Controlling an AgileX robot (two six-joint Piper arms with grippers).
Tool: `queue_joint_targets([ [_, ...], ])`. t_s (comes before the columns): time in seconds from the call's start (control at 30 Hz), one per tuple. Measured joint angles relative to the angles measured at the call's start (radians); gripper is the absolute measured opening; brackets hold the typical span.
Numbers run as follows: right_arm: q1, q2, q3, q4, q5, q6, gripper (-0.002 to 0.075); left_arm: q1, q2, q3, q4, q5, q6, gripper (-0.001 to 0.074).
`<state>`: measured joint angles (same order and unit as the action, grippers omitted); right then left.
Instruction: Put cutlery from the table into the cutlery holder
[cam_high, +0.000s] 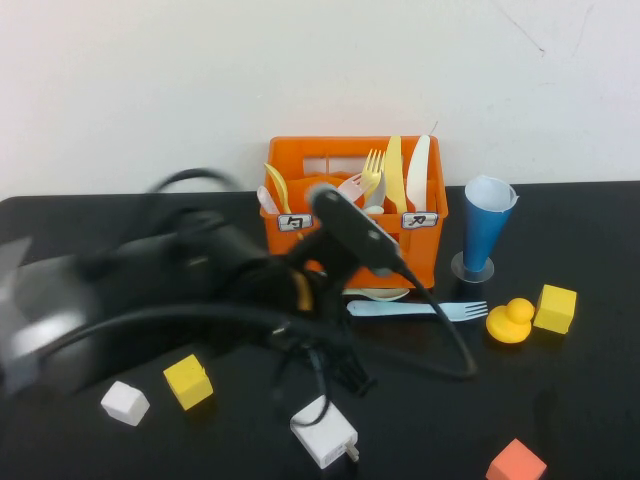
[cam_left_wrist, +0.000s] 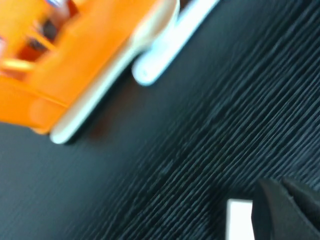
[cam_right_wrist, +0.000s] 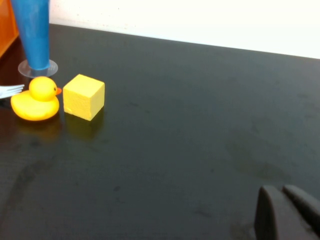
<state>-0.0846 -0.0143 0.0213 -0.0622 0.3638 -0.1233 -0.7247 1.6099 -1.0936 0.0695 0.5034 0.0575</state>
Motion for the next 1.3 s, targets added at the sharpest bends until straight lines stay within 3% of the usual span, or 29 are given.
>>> queue_joint_targets([
  [0.43,0.0,0.0,0.0,0.0,0.0,0.0,-0.0004,0.0,-0.553,0.258,-0.032,-0.112,-0.14,-0.0001],
  [0.67,0.0,0.0,0.0,0.0,0.0,0.0,-0.0004,0.0,-0.675,0.297,-0.014,0.077,-0.156,-0.0001],
  [0.87,0.0,0.0,0.0,0.0,0.0,0.0,-0.0004,0.0,-0.868,0.299,-0.012,0.411,-0.199,-0.0001],
  [1.03,0.0,0.0,0.0,0.0,0.0,0.0,-0.0004,0.002,-1.109,0.38,0.075,0.348,-0.238,-0.0001],
  [1.13,0.0,0.0,0.0,0.0,0.0,0.0,-0.0004,0.063,-1.233,0.51,0.161,0.241,-0.343,-0.0001],
  [1.3,0.0,0.0,0.0,0.0,0.0,0.0,-0.0004,0.276,-1.427,0.723,0.184,0.13,-0.493,-0.0001],
])
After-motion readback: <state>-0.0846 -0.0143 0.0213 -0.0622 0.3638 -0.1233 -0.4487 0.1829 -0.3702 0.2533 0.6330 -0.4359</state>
